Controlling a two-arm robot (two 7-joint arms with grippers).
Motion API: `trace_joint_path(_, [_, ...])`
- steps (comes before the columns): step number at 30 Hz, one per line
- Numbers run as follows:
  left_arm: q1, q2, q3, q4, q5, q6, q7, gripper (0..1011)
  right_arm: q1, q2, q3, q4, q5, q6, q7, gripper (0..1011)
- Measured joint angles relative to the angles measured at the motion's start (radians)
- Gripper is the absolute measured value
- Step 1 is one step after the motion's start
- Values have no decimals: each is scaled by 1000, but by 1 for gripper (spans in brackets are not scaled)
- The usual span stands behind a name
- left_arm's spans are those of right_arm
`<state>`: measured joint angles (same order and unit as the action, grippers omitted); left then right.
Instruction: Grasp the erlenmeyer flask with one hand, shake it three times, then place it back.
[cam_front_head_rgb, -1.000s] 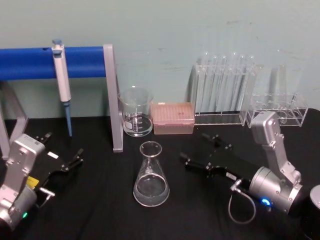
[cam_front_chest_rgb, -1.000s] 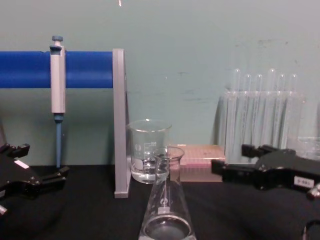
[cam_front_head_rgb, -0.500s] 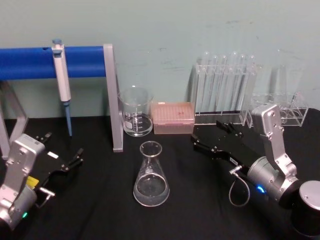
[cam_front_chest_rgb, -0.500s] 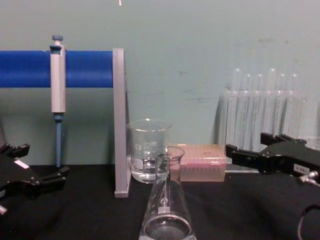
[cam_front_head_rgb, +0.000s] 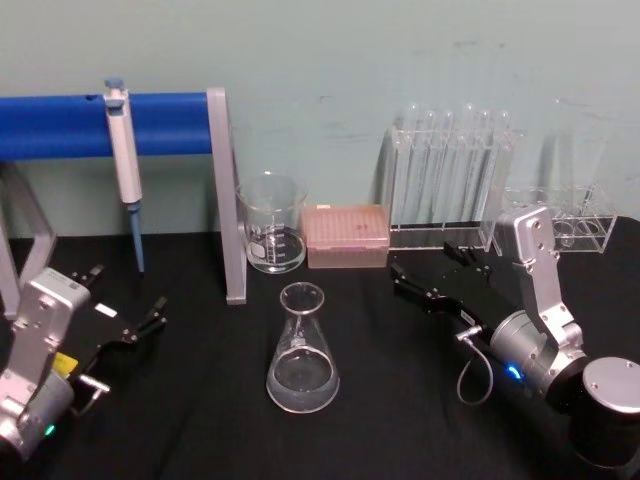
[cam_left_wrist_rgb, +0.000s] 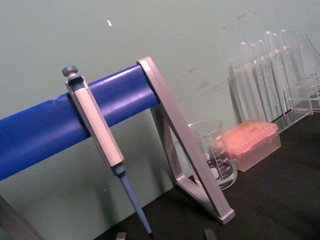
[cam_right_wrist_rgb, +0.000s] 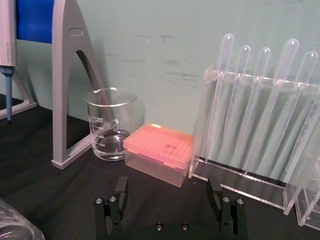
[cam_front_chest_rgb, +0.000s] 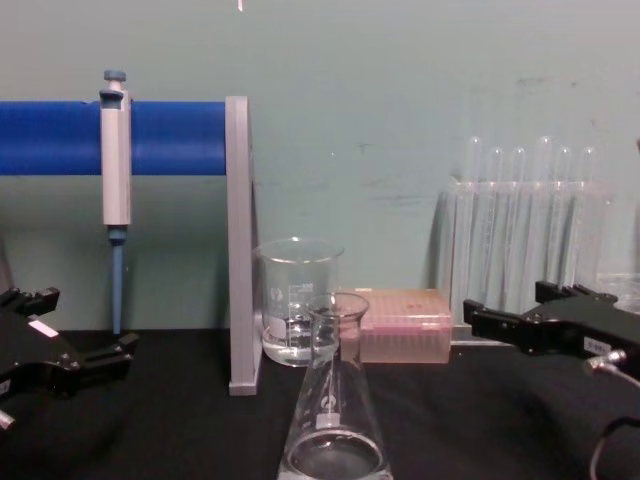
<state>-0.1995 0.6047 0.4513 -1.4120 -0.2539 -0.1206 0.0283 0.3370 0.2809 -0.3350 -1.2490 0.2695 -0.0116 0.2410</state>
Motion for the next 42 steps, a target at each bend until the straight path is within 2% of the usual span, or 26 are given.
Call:
trace_joint_path(4, [0,0,0,0,0,0,0,1001,4,-9,9,10,-4,3,2,1003])
trace_joint_path(42, [0,0,0,0,0,0,0,1001,2,-4,4,4,-2,2,4,1003])
